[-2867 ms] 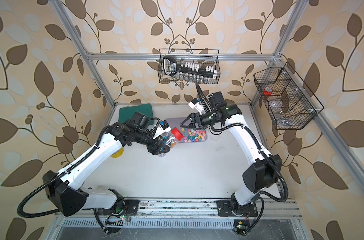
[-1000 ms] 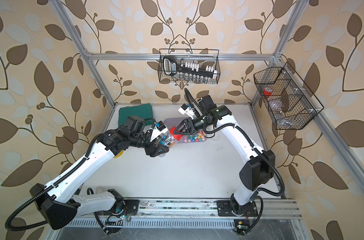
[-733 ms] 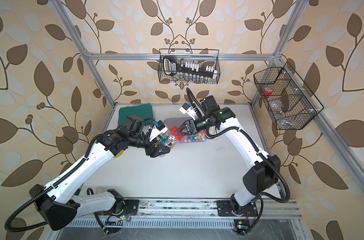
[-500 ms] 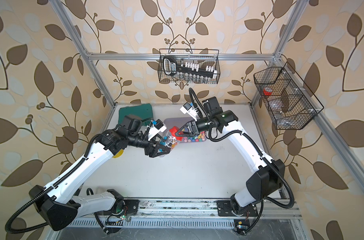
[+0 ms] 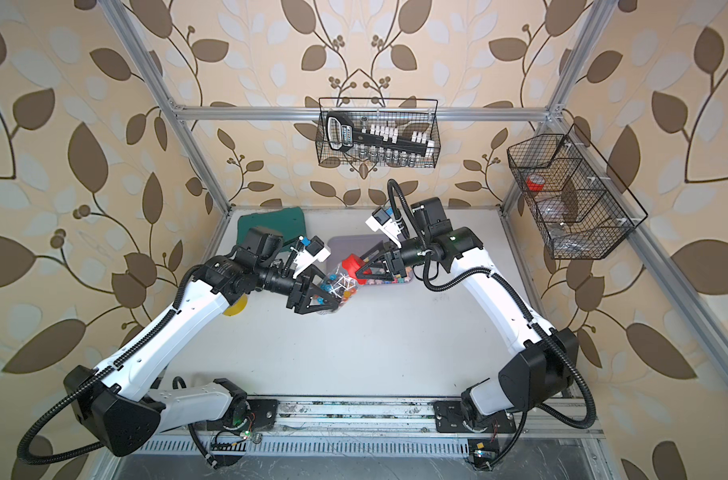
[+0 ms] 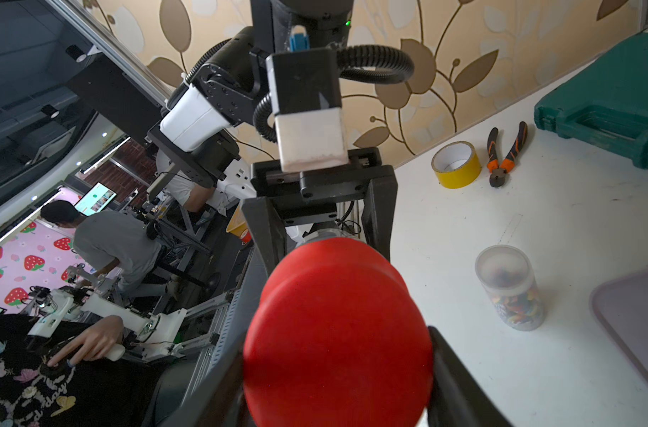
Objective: Pour the candies out of the jar
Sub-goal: Unscrew the lid from the jar.
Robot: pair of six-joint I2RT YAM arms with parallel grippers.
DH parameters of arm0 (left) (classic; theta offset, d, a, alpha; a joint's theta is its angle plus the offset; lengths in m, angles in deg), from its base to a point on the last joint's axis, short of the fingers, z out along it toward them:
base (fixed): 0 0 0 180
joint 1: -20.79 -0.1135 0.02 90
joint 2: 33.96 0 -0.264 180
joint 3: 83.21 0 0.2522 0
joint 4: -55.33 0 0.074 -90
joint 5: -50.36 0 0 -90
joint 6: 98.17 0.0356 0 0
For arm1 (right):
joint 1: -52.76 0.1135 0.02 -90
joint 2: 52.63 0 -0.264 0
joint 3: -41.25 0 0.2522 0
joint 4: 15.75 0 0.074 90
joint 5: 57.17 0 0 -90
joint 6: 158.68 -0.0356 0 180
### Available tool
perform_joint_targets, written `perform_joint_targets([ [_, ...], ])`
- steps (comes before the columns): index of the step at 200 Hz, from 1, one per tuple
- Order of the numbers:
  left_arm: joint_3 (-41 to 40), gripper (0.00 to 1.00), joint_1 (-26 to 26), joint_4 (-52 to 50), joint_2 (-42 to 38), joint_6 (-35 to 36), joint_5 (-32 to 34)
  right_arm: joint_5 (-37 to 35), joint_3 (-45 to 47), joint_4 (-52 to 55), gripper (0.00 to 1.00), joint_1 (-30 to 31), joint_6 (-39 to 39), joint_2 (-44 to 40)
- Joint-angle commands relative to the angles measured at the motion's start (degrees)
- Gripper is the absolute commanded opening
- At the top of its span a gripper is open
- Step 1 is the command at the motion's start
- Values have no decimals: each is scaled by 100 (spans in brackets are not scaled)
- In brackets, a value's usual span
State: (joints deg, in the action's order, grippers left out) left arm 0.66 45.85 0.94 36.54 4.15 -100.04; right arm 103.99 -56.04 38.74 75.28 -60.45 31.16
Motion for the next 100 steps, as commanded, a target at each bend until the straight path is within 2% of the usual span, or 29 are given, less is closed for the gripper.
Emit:
perform_joint_targets([
  [1,507,70,-194,1014,48,-222,-996,157,346,-67,30,110,533,-299],
  [29,667,70,-212,908,219,-195,-1310,37,502,-336,30,75,460,-492],
  [78,726,71,-212,753,368,-124,-1326,-59,608,-494,31,-19,306,-537],
  [91,711,71,-212,679,380,-70,-1296,-66,620,-580,34,-30,205,-548],
  [100,696,71,-208,633,394,-33,-1250,-84,618,-639,40,-43,129,-551],
])
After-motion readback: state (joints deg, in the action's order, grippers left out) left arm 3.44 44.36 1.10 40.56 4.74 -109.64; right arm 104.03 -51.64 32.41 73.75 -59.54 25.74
